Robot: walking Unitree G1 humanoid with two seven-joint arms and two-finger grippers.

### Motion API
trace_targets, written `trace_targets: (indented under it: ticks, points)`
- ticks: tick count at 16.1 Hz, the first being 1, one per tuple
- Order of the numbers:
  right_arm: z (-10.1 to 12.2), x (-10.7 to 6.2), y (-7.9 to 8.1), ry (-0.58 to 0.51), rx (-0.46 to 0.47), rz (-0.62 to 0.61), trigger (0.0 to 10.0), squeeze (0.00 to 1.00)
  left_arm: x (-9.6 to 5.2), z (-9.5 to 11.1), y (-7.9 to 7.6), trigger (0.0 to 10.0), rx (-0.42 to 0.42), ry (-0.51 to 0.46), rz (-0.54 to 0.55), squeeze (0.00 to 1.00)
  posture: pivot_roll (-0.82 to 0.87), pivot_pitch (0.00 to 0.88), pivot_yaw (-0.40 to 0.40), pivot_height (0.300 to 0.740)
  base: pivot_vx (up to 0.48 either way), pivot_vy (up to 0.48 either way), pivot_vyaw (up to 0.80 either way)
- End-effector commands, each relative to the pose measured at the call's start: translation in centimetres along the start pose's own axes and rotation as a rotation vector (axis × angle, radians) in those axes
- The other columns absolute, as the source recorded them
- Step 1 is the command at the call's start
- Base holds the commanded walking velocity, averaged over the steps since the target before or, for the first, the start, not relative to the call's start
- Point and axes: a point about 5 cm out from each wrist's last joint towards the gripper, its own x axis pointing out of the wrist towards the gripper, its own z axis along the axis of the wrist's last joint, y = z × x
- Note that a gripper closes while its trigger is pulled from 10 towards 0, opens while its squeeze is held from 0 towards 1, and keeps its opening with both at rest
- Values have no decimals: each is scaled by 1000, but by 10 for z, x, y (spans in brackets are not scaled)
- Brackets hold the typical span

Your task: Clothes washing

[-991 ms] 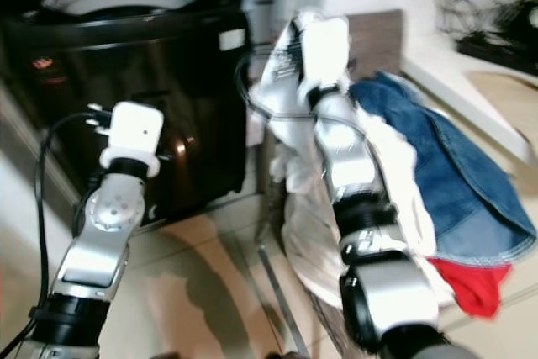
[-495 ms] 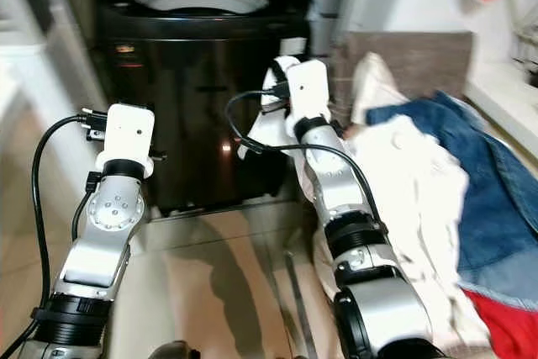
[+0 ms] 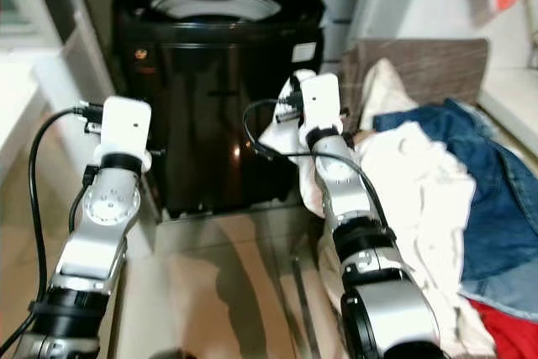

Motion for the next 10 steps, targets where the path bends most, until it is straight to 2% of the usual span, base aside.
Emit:
trace_targets:
  ticks: [1, 5, 7, 10]
  points:
    - [31, 12, -6, -135, -45, -10, 0, 0, 4, 11, 0, 10000, -15, -52, 0, 0, 46, 0, -42, 740, 469, 0, 0]
    - [78, 39, -18, -253, -62, -31, 0, 0, 7, 19, -2, 10000, -31, -84, 0, 0, 43, 0, -40, 740, 467, 0, 0]
    - [74, 41, -14, -229, -46, -9, 0, 0, 7, 19, -2, 10000, -42, -88, 11, 0, 49, 0, -47, 740, 461, 0, 0]
    - [45, 30, 3, -138, 7, 46, 0, 0, 5, 14, 3, 10000, -67, -56, 48, 0, 54, 0, -51, 740, 450, 0, 0]
